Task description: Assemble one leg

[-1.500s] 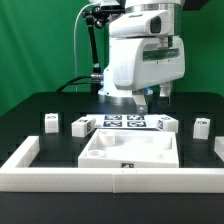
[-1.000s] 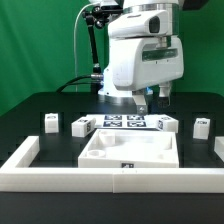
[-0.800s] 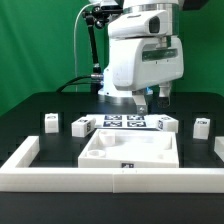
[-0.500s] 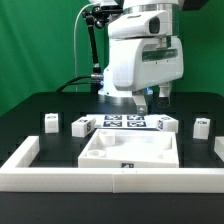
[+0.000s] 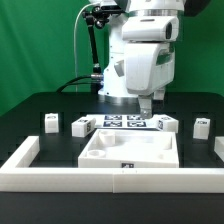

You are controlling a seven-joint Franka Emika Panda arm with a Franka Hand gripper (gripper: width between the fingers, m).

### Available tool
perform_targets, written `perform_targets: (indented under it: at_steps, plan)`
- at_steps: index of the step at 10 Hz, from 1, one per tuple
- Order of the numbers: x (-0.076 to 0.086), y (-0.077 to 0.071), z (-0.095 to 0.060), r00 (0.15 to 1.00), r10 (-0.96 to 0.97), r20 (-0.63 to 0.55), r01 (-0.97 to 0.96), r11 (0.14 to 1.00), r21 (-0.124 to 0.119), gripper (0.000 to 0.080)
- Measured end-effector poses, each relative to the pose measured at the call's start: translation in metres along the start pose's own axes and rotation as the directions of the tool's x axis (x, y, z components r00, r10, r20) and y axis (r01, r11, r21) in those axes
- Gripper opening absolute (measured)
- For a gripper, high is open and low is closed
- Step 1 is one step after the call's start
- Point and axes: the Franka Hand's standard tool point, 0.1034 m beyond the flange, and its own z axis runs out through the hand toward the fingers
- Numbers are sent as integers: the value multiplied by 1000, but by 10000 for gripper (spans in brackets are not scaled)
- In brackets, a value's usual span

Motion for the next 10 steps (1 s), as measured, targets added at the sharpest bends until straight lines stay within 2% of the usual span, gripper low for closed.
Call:
perform_targets:
  at_steps: [2, 3, 4, 5, 10]
  plan:
    - [-1, 0, 1, 999, -38, 1, 38, 999, -1, 650]
    - [-5, -1, 4, 993, -117, 4, 117, 993, 1, 650]
    - [-10, -2, 6, 979, -203, 8, 202, 979, 13, 650]
    - [-15, -1, 6, 968, -253, 8, 253, 967, 15, 650]
    - [-18, -3, 9, 964, -266, 7, 266, 964, 18, 650]
